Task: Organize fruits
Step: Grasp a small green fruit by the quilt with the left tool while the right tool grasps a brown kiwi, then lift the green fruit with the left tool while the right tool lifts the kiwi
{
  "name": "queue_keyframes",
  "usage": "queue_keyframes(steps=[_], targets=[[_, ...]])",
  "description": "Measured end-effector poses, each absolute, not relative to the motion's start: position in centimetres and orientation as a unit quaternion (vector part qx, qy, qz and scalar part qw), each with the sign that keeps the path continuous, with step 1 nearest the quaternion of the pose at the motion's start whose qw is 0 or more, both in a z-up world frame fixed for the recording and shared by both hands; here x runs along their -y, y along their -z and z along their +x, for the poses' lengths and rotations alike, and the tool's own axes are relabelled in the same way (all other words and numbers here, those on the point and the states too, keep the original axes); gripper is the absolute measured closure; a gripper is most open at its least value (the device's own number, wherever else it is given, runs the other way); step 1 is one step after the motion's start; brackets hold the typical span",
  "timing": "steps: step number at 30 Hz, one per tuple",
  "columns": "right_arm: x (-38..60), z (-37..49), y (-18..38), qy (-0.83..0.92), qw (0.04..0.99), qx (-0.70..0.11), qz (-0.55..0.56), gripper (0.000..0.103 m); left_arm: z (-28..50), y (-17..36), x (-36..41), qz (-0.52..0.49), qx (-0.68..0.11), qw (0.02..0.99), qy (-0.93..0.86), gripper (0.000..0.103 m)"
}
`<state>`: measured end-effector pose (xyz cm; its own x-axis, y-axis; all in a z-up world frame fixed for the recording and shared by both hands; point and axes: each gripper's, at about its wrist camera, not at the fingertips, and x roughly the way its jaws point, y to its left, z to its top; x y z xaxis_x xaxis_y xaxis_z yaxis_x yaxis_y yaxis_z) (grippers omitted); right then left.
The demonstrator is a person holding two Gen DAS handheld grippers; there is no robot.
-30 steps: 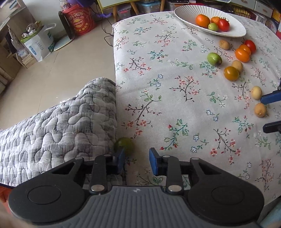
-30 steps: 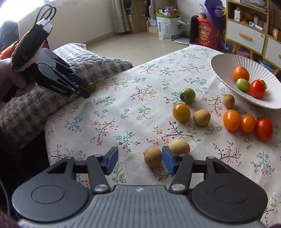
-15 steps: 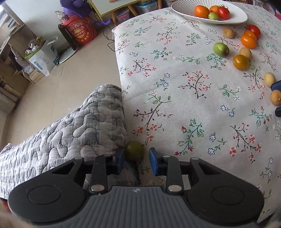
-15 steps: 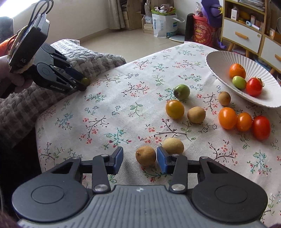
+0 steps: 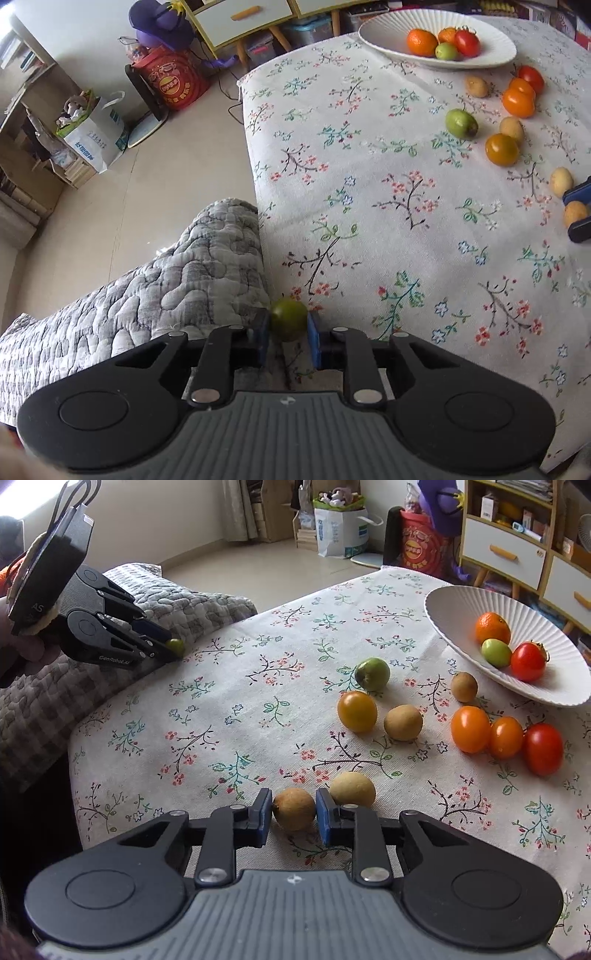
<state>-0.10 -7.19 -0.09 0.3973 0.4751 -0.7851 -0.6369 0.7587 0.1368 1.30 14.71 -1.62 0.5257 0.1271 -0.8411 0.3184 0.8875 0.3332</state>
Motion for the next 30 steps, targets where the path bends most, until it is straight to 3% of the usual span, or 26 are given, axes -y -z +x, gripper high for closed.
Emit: queue_keyframes(steps=[30], targets=[[11.7, 2.8, -2.4, -0.278, 0.871, -0.403, -0.039, 0.080, 0.1, 2.6, -3.7, 0.165, -0.448, 0.840, 0.258, 0.083]])
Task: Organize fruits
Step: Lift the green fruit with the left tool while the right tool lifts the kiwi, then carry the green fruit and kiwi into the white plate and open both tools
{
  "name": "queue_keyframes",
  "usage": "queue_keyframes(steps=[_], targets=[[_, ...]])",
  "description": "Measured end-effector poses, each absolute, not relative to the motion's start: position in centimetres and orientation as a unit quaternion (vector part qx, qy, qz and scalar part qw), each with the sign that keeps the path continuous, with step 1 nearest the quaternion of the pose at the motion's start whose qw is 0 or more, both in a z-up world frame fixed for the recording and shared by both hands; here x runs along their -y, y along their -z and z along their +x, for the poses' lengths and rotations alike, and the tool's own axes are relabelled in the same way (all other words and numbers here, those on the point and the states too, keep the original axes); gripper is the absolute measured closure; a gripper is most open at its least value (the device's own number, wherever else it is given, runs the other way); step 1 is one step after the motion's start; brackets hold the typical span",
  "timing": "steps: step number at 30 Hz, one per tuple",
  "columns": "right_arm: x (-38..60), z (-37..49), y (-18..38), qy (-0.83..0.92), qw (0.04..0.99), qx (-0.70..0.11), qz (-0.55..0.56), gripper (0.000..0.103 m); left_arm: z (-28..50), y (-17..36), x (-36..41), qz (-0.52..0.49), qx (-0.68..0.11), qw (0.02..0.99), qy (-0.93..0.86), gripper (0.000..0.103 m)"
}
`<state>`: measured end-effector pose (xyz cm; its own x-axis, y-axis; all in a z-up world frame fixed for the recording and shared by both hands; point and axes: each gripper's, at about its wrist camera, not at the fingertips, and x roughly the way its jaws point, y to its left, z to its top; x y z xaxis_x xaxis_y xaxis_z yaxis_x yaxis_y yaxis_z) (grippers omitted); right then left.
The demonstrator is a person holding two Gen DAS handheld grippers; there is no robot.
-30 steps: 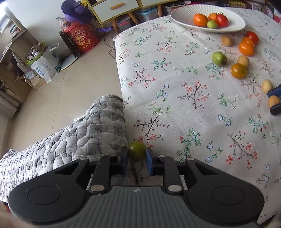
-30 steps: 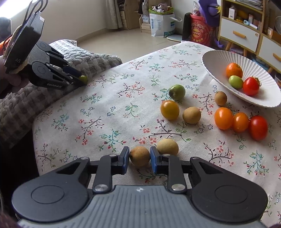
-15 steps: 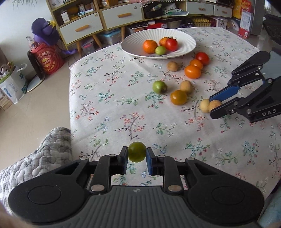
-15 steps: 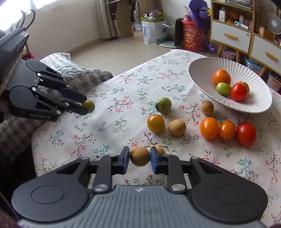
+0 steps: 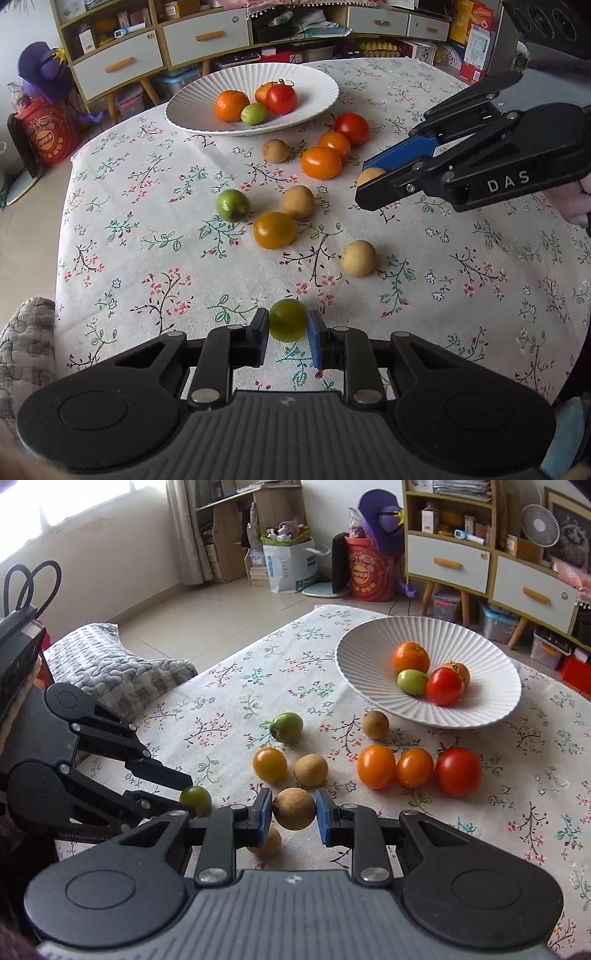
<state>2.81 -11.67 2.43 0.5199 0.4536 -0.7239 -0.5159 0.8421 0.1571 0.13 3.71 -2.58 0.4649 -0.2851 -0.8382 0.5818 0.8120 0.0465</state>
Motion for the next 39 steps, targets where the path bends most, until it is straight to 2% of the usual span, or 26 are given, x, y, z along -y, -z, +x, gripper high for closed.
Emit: queue_keyframes(steps=[15, 28, 39], targets=[[12.6, 3.1, -3.0, -0.271, 0.876, -0.398, -0.040, 0.080, 1.2, 2.5, -2.8, 0.173, -0.454, 0.842, 0.234, 0.081], [15.1, 6.9, -5.1, -0.203, 0.907, -0.369, -0.001, 0.080, 4.4, -1.2, -0.8, 0.117, -0.418, 0.875, 0.212, 0.081], [16.5, 11.1, -5.2, -0.129, 0.921, -0.366, 0.048, 0.080, 8.6, -1.6, 2.5, 0.083, -0.396, 0.895, 0.188, 0.081]])
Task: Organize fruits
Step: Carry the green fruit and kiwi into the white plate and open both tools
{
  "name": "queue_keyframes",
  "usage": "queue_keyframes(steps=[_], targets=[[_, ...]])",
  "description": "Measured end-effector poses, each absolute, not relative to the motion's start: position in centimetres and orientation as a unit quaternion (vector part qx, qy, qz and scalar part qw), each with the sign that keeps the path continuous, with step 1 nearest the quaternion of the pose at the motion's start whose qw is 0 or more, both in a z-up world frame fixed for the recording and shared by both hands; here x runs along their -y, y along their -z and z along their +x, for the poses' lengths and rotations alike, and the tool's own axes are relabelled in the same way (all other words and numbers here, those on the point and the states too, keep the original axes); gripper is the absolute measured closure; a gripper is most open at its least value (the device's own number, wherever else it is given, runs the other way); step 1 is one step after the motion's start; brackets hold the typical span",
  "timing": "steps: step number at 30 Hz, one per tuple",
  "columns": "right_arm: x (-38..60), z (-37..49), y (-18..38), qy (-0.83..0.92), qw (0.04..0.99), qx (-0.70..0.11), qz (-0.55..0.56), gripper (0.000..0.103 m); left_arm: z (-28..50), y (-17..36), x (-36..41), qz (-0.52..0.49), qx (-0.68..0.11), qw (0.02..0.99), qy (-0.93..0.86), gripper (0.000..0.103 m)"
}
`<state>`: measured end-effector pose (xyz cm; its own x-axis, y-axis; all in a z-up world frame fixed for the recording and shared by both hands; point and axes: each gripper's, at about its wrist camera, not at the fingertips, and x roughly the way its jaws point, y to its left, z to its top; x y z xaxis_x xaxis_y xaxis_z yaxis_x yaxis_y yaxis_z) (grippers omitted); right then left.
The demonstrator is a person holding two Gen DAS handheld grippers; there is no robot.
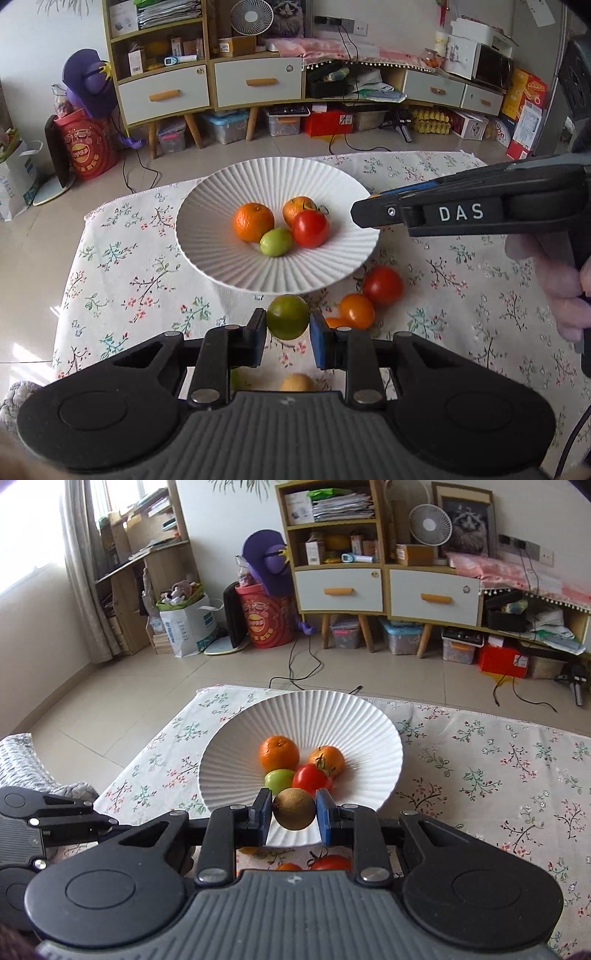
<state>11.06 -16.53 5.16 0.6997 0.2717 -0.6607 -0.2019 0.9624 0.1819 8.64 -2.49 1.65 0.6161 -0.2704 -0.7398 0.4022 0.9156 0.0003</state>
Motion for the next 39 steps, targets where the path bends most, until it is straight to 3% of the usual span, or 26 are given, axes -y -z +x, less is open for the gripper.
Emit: queue_keyframes(steps=[13, 39], targets=[[17.4, 14.4, -2.4, -0.070, 0.914, -0.394, 0.069, 0.080, 13.3, 0.7, 4.9, 0.033, -0.401, 0.902, 0.157, 0.081], [18.2, 17.3, -0.7, -0.071, 0.901, -0.401, 0.149, 0.079, 14.2, 1.9, 5.0, 0.006, -0.373, 0.913, 0.164, 0.079]])
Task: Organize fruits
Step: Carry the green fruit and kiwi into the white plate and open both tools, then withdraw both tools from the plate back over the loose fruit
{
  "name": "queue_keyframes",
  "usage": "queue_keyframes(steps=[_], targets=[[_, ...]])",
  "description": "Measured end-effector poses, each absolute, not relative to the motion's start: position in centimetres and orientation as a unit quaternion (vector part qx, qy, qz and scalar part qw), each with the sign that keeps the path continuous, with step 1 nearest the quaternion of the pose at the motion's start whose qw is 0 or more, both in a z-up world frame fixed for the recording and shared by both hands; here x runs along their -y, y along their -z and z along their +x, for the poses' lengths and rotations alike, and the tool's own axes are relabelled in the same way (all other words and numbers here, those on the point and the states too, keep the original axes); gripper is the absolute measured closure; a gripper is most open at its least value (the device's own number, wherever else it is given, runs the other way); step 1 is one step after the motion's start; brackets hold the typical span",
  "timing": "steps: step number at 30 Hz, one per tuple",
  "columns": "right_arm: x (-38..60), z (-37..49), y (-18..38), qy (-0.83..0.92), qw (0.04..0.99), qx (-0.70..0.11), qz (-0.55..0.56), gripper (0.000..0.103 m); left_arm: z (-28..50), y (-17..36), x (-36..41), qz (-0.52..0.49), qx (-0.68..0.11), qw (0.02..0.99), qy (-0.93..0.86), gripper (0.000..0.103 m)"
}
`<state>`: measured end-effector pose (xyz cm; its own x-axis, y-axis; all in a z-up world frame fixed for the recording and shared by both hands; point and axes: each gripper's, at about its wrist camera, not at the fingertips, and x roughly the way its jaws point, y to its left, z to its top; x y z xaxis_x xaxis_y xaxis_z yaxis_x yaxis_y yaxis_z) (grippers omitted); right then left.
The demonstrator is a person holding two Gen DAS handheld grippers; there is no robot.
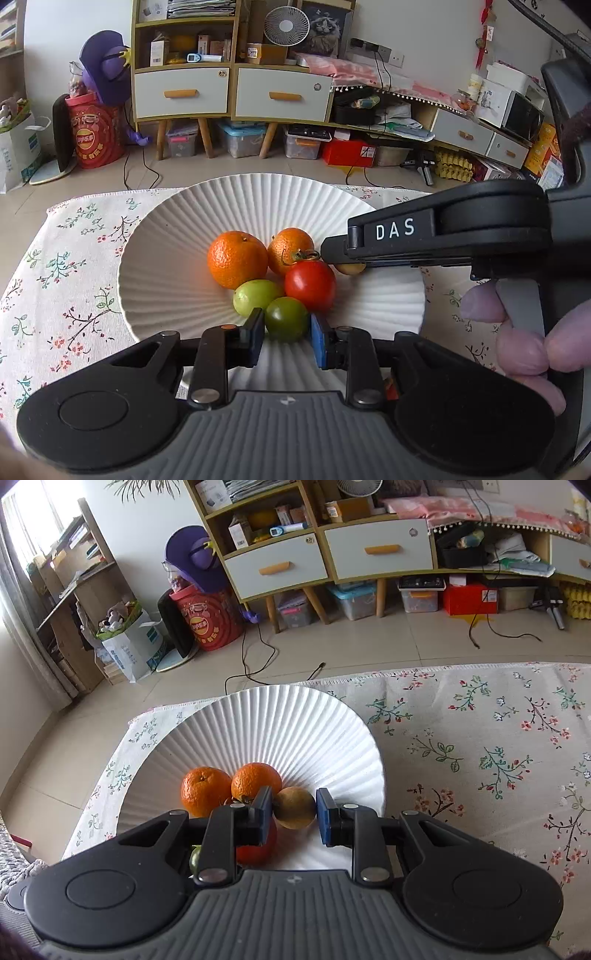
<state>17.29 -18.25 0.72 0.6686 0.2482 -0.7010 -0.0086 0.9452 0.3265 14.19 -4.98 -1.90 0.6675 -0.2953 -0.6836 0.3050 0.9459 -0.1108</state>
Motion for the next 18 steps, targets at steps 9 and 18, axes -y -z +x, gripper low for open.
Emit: queue_keyframes(steps=[9, 18], targets=[[18.9, 16.5, -1.4, -0.071, 0.900, -0.400, 0.156, 0.066, 13.8, 1.4, 5.1, 0.027, -0.378, 0.910, 0.165, 0.058], [19.5, 14.9, -2.8, -0.077, 0.904, -0.395, 0.144, 0.053, 12.5, 0.2, 4.5, 0.048, -0.377, 0.909, 0.170, 0.041]])
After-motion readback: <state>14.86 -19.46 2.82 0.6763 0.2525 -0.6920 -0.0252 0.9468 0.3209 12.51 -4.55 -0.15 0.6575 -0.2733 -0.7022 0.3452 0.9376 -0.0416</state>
